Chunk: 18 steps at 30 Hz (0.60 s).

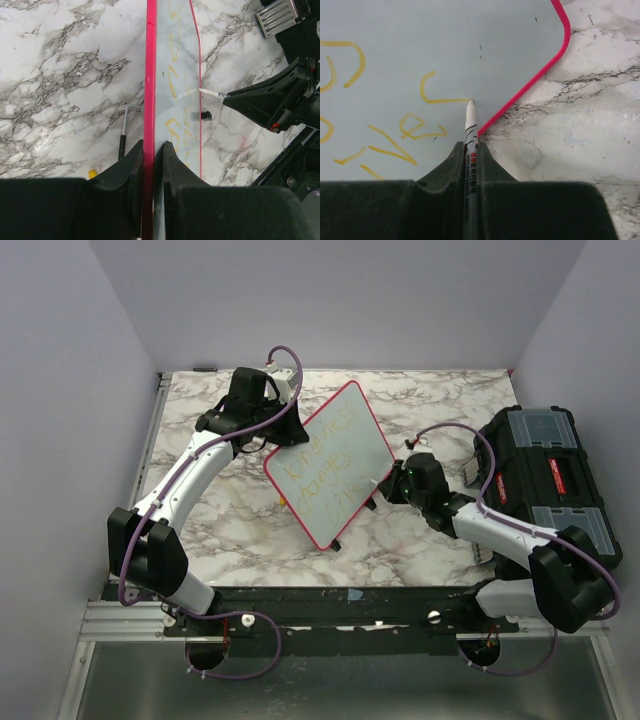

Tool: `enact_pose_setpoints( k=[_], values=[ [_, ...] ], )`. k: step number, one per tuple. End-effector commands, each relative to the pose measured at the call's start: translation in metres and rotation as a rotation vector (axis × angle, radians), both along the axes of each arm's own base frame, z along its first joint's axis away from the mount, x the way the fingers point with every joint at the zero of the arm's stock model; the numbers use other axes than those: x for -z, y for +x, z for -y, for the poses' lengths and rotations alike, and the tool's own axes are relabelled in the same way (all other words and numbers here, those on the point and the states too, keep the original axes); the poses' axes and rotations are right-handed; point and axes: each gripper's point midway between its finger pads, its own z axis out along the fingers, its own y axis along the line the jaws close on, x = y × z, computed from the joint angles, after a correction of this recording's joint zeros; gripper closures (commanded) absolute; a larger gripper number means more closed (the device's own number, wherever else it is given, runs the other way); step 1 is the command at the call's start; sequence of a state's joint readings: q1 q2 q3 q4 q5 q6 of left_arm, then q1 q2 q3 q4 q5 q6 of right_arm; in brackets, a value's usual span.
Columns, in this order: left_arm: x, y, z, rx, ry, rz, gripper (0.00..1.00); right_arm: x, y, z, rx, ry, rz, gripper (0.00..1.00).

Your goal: Write a sentence on the whiteboard

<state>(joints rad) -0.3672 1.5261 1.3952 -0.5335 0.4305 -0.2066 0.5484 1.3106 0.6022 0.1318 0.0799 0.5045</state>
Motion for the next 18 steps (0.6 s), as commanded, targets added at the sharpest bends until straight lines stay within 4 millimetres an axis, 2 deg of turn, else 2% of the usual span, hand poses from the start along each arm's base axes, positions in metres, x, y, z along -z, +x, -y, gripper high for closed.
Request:
enact_pose_setpoints(
  k=[1,7,14,18],
  values=[
    [0.032,-0.001,-0.027,-0.007,0.198,0.012,1.0,0.018,-0.019,-0.004,-0.05,-0.004,-0.081,0.99],
    [0.033,-0.002,-0.027,-0.008,0.199,0.012,1.0,0.022,-0.027,-0.006,-0.078,0.003,-0.099,0.99],
    [0.033,-0.002,-0.028,-0.01,0.201,0.01,1.0,0.017,-0.037,-0.018,-0.147,0.067,-0.109,0.99],
    [0.032,-0.002,-0.028,-0.01,0.2,0.013,1.0,0.007,-0.036,-0.021,-0.157,0.089,-0.091,0.99]
  ],
)
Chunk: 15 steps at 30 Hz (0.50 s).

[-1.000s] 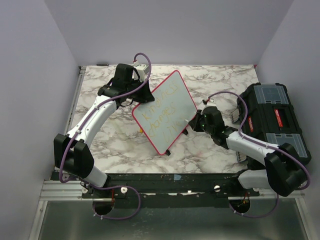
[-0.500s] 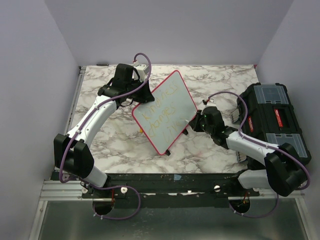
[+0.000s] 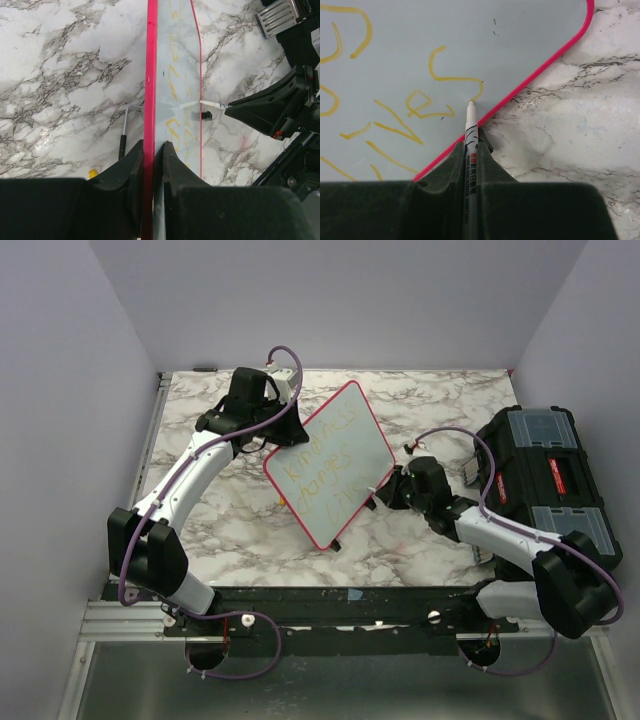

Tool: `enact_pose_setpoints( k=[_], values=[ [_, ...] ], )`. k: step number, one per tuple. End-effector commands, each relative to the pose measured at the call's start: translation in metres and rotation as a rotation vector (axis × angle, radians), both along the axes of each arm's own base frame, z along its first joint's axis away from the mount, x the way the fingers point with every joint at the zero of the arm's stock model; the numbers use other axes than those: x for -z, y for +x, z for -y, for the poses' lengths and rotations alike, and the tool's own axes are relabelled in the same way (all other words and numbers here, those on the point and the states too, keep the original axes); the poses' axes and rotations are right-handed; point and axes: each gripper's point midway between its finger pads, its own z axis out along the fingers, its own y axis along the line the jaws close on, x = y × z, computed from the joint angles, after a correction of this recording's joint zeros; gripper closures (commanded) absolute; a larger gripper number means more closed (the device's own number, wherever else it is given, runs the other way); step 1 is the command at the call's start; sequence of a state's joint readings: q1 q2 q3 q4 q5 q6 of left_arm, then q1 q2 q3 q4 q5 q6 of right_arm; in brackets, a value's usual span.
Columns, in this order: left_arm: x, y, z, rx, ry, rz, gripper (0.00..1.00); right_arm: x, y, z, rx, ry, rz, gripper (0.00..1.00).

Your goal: Write a sentence on the whiteboard

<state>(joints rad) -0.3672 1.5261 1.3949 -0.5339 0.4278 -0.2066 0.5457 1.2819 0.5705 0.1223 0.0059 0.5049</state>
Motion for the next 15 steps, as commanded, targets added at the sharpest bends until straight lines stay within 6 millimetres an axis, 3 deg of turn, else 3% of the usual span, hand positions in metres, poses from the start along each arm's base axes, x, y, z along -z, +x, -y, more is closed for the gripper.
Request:
enact_pose_setpoints(
  k=[1,6,14,15],
  values=[
    [0.033,-0.003,-0.028,-0.009,0.2,0.011,1.0,-0.002,-0.02,-0.018,-0.104,0.065,-0.049,0.99],
    [0.034,-0.003,-0.029,-0.012,0.203,0.011,1.0,-0.024,-0.013,-0.013,-0.066,0.07,0.002,0.99],
    [0.033,-0.005,-0.03,-0.011,0.204,0.014,1.0,-0.104,-0.006,0.015,0.069,0.109,0.218,0.99],
    [0.033,-0.006,-0.03,-0.011,0.204,0.011,1.0,-0.107,-0.007,0.021,0.086,0.096,0.223,1.0]
  ],
)
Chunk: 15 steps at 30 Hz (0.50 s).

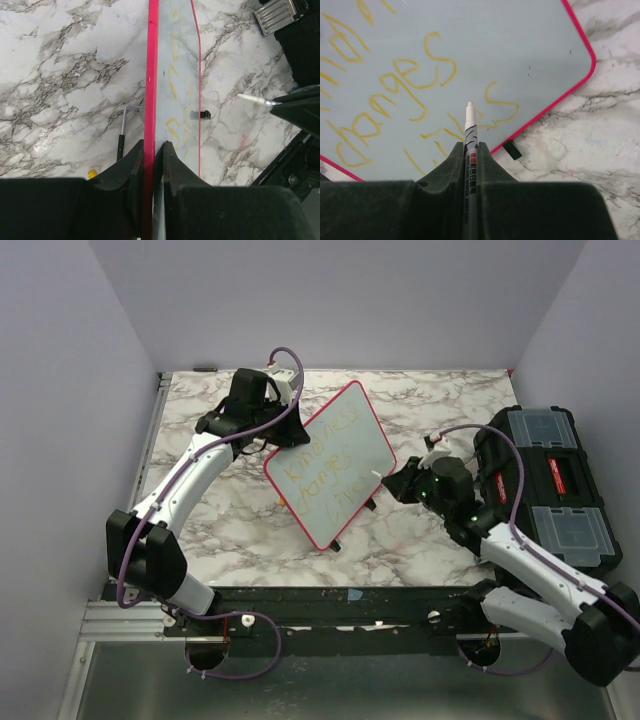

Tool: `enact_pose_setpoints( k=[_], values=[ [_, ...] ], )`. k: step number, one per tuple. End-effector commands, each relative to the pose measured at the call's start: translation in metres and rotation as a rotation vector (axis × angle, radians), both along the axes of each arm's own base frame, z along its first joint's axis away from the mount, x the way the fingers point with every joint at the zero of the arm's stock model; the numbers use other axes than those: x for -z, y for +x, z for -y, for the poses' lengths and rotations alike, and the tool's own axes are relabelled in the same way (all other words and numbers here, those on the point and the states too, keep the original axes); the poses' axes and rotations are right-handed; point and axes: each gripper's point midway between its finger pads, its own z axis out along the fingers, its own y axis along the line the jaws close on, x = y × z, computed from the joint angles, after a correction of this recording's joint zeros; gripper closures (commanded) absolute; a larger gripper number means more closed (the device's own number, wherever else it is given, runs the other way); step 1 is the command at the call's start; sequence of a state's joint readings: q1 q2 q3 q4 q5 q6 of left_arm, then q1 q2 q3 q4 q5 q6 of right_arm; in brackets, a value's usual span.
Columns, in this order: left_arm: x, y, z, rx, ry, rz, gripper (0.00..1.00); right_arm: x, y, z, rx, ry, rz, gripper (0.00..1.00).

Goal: Write a sentence on the whiteboard
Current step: Write a sentence on the whiteboard, then move the whiteboard to the center of the board.

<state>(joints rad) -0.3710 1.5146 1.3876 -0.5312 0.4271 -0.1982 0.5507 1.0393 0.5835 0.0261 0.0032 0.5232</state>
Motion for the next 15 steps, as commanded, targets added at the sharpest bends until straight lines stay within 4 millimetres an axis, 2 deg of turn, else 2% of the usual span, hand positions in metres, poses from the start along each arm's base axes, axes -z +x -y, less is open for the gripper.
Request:
enact_pose_setpoints(
  k=[1,4,6,9,15],
  values=[
    [0.035,-0.004,-0.03,-0.019,0.201,-0.001,1.0,-0.047,0.004,0.021,0.104,0.005,0.108,0.99],
    [0.036,-0.006,-0.03,-0.018,0.2,-0.009,1.0,-0.058,0.001,0.028,0.126,0.001,0.129,0.99],
    [0.038,-0.006,-0.03,-0.019,0.198,-0.017,1.0,-0.058,0.0,0.029,0.125,-0.001,0.127,0.99],
    [0.044,-0.006,-0.033,-0.04,0.222,-0.053,1.0,-0.053,-0.002,0.029,0.122,0.003,0.12,0.99],
    [0.042,-0.01,-0.035,-0.049,0.225,-0.083,1.0,-0.045,-0.002,0.026,0.11,0.001,0.103,0.99]
  ],
)
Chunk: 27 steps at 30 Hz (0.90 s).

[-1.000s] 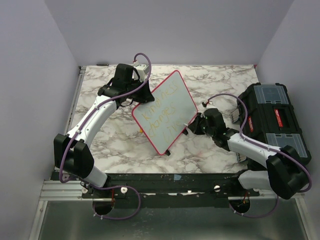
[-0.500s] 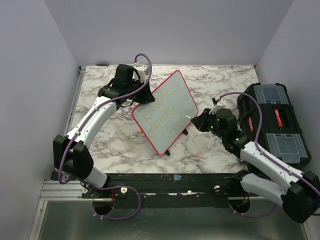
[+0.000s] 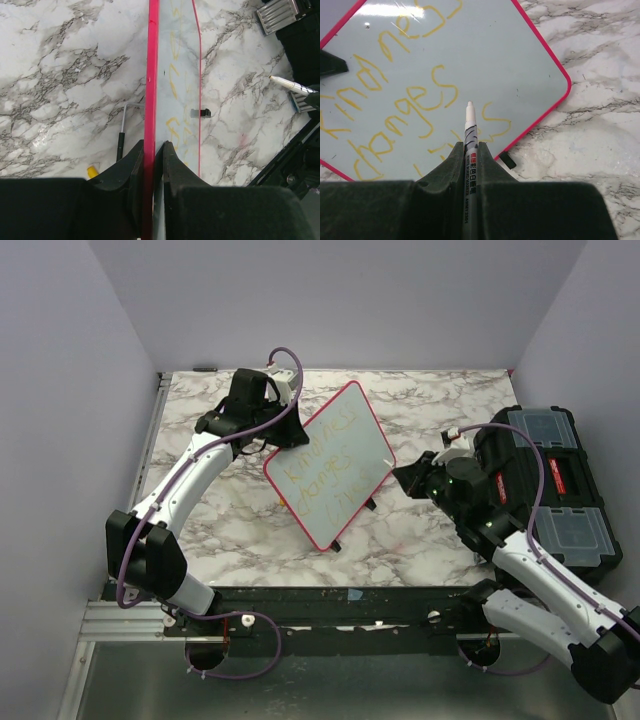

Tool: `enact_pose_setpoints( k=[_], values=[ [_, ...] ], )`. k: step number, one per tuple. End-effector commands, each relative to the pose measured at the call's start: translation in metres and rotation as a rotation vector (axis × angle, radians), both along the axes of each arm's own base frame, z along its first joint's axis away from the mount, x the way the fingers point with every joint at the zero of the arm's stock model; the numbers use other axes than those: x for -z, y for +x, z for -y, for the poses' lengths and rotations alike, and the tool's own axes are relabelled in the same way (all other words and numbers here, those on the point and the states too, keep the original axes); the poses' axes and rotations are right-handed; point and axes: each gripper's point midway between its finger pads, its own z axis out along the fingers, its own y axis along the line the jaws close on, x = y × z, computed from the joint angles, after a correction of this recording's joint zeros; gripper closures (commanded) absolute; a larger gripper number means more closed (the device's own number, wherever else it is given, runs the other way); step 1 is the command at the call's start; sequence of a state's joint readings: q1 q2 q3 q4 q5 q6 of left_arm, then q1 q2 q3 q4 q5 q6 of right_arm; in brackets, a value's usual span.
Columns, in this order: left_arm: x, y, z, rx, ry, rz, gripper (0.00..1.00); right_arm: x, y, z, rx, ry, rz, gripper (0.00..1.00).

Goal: Write a sentence on the whiteboard
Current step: Move the whiteboard to the center of the board.

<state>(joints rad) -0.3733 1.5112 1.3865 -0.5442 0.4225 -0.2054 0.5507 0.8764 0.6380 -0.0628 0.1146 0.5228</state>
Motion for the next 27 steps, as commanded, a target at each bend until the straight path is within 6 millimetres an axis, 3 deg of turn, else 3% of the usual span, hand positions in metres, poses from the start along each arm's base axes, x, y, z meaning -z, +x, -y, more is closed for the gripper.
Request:
enact_pose_setpoints(
  k=[1,21,27],
  values=[
    [0.04,-0.008,-0.034,-0.044,0.222,-0.072,1.0,0.013,-0.002,0.003,0.007,-0.029,-0.029,0.99],
    [0.023,-0.042,-0.048,-0.072,0.215,-0.099,1.0,0.024,-0.005,-0.001,-0.021,-0.04,-0.042,0.99],
    [0.028,-0.059,-0.054,-0.078,0.208,-0.11,1.0,0.025,-0.006,0.0,-0.022,-0.04,-0.042,0.99]
  ],
)
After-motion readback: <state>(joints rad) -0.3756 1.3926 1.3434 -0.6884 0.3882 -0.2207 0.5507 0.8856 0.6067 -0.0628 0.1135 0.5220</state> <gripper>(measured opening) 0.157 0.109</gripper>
